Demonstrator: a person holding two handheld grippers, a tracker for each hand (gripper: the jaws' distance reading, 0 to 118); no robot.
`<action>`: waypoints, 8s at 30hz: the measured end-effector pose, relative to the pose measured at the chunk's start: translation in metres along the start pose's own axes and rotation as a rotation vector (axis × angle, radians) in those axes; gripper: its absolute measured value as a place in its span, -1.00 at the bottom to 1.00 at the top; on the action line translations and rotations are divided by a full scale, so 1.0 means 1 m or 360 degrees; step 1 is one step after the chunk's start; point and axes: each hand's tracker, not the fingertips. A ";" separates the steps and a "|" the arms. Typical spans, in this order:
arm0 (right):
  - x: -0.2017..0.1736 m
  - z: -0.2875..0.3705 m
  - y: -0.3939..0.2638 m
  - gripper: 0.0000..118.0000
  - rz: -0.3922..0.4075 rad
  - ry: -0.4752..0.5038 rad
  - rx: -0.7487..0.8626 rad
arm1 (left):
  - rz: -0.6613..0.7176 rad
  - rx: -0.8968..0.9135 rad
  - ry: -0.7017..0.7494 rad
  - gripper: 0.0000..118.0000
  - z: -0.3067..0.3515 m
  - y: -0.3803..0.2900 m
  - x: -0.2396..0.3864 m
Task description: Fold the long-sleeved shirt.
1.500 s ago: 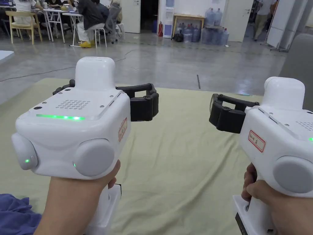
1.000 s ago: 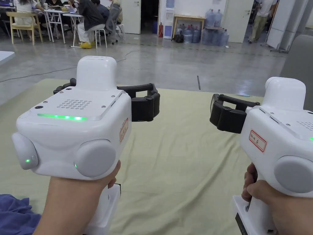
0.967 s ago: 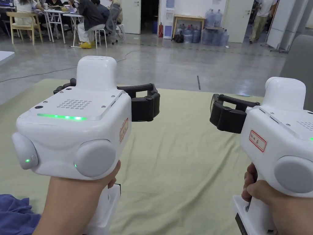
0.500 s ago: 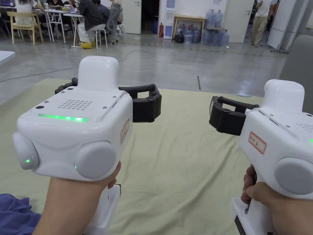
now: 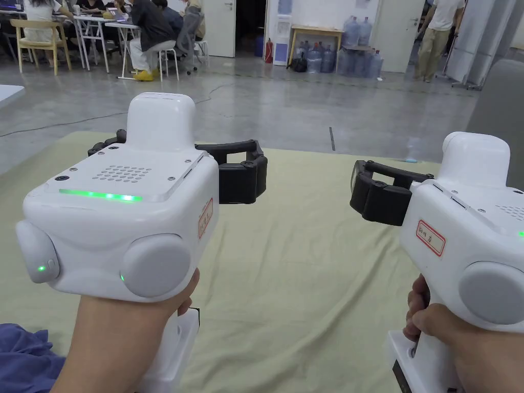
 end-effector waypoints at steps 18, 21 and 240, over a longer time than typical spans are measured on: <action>-0.002 0.003 0.001 1.00 0.0016 0.0010 -0.0001 | -0.0005 -0.0013 0.0004 1.00 0.004 0.001 0.000; -0.001 0.003 0.002 1.00 0.0018 0.0011 0.0000 | -0.0015 -0.0012 0.0001 1.00 0.004 0.001 0.001; 0.110 -0.149 0.059 -0.84 -0.0186 0.0118 -0.0658 | 0.0602 -0.0804 -0.0270 -0.95 -0.231 -0.005 -0.104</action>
